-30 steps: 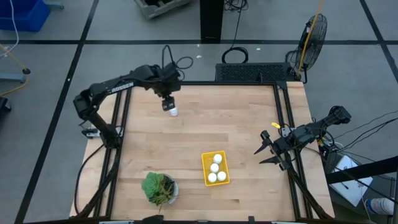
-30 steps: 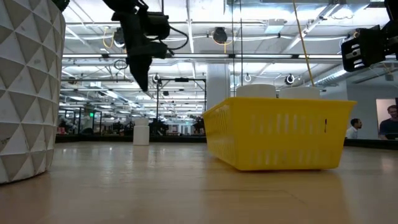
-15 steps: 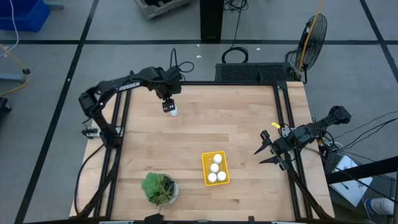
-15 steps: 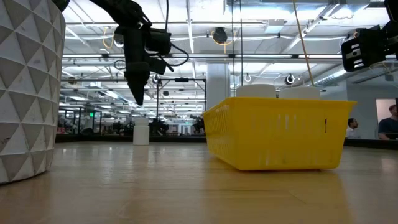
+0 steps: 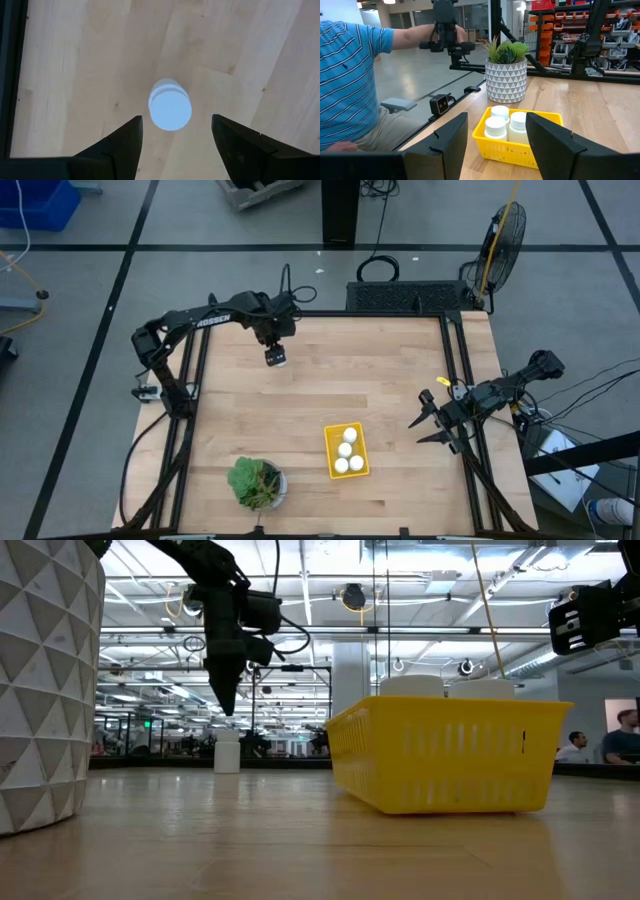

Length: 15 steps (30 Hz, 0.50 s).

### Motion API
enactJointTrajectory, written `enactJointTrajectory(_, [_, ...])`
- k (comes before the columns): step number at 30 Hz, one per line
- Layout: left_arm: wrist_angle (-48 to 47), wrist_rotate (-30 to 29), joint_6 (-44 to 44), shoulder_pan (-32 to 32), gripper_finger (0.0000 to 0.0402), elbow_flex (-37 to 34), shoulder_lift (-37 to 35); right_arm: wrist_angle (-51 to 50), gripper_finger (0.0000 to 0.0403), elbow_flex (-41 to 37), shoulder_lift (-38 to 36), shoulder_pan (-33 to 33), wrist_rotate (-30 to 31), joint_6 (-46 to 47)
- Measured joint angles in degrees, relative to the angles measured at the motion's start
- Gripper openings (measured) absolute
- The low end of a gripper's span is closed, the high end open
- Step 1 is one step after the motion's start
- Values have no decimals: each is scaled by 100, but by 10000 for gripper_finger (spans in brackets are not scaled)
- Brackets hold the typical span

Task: Pick and place pill bottles into a basket
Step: Put the white pill bottle into the yellow bin

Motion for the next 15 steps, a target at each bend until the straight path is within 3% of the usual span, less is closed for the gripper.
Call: enactJointTrajectory(15, [111,33,-106,-9,244,2,300,0,194,2,0,-2,0,0])
